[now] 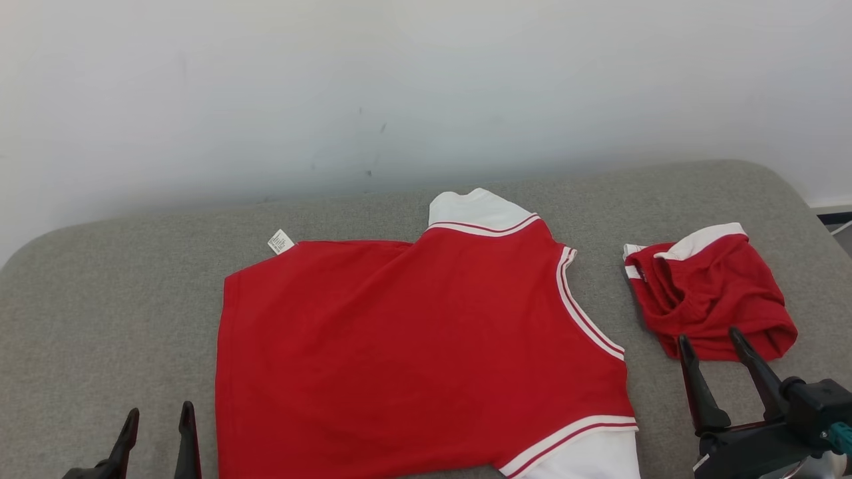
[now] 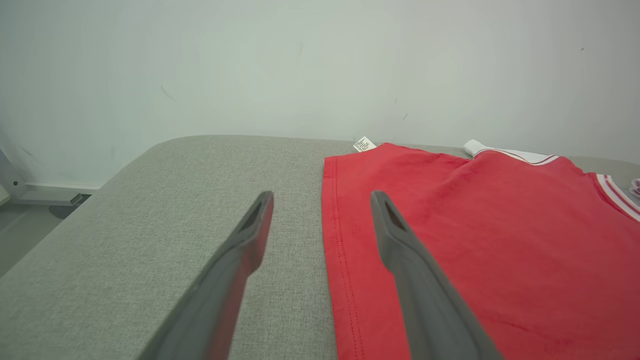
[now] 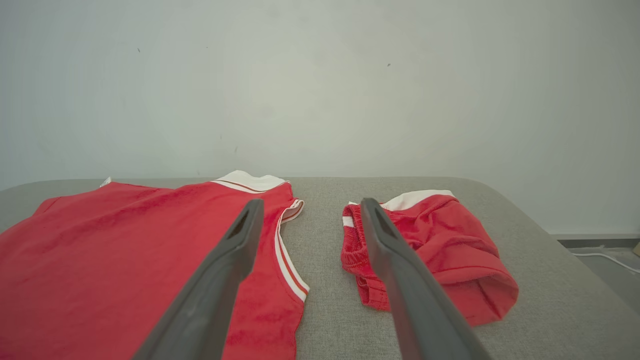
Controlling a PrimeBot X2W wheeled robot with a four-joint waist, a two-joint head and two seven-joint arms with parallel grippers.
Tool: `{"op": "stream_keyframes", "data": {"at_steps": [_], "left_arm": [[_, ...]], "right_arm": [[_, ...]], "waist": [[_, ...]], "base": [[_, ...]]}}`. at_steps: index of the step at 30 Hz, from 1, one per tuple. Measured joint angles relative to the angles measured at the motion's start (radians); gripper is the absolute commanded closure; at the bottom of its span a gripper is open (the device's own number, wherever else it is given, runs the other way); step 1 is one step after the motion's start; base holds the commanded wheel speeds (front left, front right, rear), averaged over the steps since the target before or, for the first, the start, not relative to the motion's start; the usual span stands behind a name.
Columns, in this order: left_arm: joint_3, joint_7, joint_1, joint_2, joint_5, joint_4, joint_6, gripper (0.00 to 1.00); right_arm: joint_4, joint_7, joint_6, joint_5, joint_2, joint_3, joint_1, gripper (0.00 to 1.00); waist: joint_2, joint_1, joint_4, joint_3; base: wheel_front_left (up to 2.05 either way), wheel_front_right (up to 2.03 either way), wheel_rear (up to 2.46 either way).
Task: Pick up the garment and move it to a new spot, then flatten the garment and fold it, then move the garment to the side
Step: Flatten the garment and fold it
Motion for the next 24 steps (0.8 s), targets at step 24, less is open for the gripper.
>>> {"op": "stream_keyframes", "data": {"at_steps": [24], "left_arm": [[0.012, -0.001, 0.019, -0.028, 0.074, -0.042, 0.0, 0.0]], "right_arm": [[0.012, -0.007, 0.002, -0.046, 0.016, -0.009, 0.023, 0.0]], "waist": [[0.0, 0.0001, 0.012, 0.006]], "base": [[0.0, 0.0, 0.0]]}}
